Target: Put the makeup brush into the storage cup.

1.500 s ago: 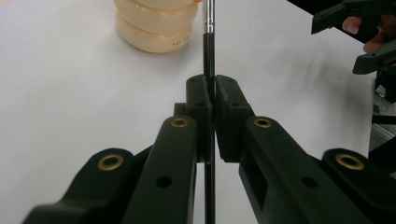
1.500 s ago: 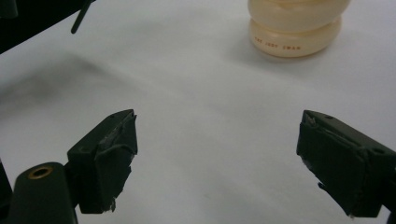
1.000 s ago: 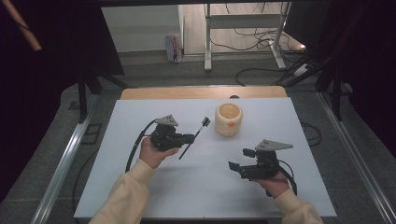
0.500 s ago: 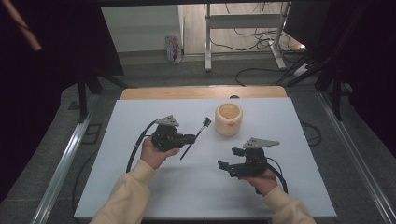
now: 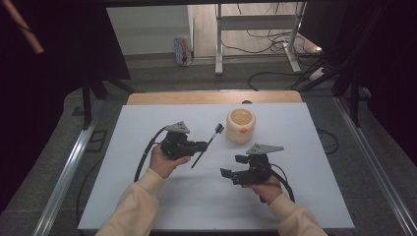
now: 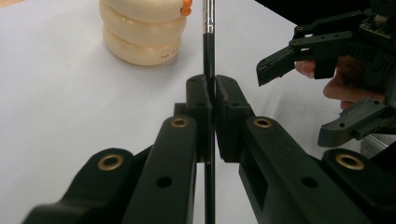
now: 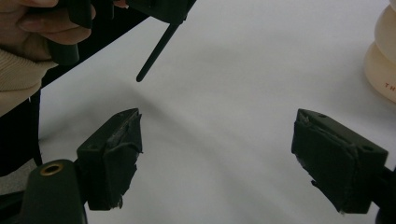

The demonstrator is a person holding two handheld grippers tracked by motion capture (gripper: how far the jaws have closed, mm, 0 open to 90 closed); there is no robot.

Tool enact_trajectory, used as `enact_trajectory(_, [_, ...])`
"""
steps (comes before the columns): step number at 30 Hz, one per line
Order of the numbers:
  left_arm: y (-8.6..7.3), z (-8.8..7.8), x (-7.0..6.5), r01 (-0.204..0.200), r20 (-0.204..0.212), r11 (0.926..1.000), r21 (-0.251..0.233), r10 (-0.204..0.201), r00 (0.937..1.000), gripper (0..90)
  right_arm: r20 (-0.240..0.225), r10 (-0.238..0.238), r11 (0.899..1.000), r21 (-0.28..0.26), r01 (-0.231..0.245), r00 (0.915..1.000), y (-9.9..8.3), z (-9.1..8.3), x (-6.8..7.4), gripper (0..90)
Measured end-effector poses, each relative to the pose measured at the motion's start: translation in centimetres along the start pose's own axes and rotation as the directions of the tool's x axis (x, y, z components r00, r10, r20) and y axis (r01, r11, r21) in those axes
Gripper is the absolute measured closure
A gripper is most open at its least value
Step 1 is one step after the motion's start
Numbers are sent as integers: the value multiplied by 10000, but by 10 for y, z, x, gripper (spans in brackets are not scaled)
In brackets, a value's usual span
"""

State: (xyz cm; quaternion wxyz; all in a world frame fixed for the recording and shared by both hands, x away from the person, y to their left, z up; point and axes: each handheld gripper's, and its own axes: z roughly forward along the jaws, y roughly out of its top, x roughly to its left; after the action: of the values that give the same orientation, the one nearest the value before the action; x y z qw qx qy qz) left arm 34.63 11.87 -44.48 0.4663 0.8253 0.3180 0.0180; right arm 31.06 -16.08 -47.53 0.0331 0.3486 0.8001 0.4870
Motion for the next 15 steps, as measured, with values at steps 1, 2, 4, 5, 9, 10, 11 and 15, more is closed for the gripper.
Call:
enact_trajectory(1, [0,0,0,22,-5,10000,9,-22,10000,859,-7,19,10000,-30,-19,10000,0,1,0,165])
enact_trajectory(2, [0,0,0,7,-1,10000,10,-7,10000,859,-11,28,10000,-27,-29,10000,0,2,1,168])
enact_trajectory(4, [0,1,0,22,-10,10000,-3,-22,10000,859,-25,54,10000,-52,-54,10000,1,3,1,173])
enact_trajectory(5, [0,1,-1,18,-15,10000,-15,-18,10000,860,-11,82,9999,-90,-82,10000,1,4,1,179])
enact_trajectory(9, [2,2,-2,-11,-2,10000,-54,11,10000,860,-69,178,9997,-163,-179,9998,4,9,2,194])
enact_trajectory(10, [2,2,-3,-12,-7,10000,-59,12,10000,859,-84,206,9997,-119,-207,9998,4,10,3,197])
enact_trajectory(11, [2,3,-4,-43,6,10000,-69,43,10000,859,-86,204,9997,-113,-205,9998,5,12,4,199])
enact_trajectory(15, [4,5,-7,-85,47,9999,-66,85,10000,859,-164,261,9996,-73,-262,9995,7,19,6,206])
